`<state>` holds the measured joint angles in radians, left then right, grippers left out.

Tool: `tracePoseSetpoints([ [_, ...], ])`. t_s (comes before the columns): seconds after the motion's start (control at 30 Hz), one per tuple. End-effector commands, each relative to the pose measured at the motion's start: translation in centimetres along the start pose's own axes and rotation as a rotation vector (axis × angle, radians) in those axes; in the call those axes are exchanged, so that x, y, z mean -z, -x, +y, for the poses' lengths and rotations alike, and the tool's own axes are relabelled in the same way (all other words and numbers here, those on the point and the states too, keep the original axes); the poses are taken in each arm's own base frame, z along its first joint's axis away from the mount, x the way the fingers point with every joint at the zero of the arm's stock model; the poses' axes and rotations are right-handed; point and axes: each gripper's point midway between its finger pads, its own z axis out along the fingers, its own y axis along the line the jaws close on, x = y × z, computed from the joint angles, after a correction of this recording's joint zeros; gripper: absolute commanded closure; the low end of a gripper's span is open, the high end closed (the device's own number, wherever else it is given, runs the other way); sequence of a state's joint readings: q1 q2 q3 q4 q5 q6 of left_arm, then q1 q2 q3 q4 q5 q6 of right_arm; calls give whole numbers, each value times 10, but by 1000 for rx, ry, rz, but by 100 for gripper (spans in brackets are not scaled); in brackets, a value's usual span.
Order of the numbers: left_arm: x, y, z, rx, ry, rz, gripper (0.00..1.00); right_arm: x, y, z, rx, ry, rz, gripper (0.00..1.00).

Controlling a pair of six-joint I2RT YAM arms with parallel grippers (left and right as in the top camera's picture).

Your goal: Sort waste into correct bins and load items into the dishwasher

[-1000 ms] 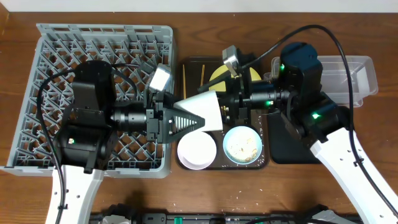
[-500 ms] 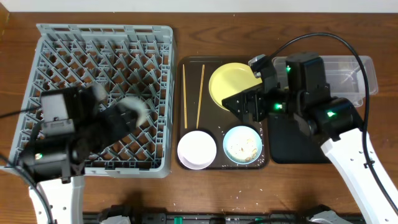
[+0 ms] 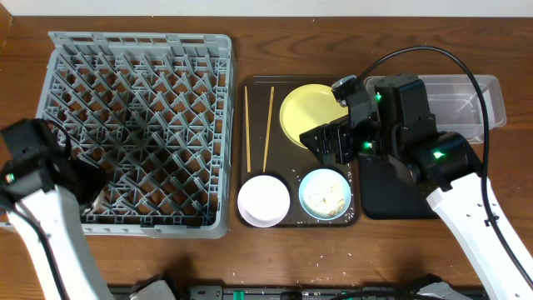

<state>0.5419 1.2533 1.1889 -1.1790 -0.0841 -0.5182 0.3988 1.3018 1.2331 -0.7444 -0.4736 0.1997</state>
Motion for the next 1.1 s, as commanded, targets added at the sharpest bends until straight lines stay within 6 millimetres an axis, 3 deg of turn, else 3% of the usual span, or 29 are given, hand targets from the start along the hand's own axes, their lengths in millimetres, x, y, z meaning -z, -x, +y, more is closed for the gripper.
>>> tracePoseSetpoints([
  [0.0, -25, -4, 0, 16, 51, 92, 31, 3, 0, 6, 30, 4, -5, 17],
  [0.13, -46, 1, -9, 14, 63, 128, 30, 3, -3, 6, 22, 2, 8, 17],
  [0.23, -56, -3, -13, 12, 58, 173, 18, 3, -7, 5, 14, -1, 23, 17],
  [0.27, -55, -3, -13, 11, 59, 175, 5, 3, -7, 5, 14, -1, 24, 17],
  [0.3, -54, -4, -12, 8, 61, 178, 5, 3, -7, 5, 14, -1, 24, 17],
  [0.4, -36, -6, -18, 1, 8, 180, 4, 3, -8, 5, 13, 0, 25, 18],
  [0.5, 2, -23, -64, -178, -321, 227, 5, -3, -13, 1, -74, -55, 43, 26],
  [0.57, 39, -47, -93, -368, -543, 209, 5, -13, -30, -11, -186, -174, 95, 33],
  [0.7, 89, -97, -113, -734, -691, 97, 5, -52, -80, -18, -180, -365, 273, 38],
  [0.77, 98, -109, -113, -814, -683, 49, 5, -68, -104, -29, -224, -492, 338, 38],
  [0.97, 109, -126, -113, -896, -704, 25, 4, -116, -155, -52, -347, -626, 499, 42],
  [1.0, 109, -127, -112, -896, -702, 28, 4, -120, -159, -55, -351, -633, 513, 44],
  [1.07, 108, -126, -111, -895, -693, 28, 4, -135, -172, -61, -363, -636, 556, 61],
])
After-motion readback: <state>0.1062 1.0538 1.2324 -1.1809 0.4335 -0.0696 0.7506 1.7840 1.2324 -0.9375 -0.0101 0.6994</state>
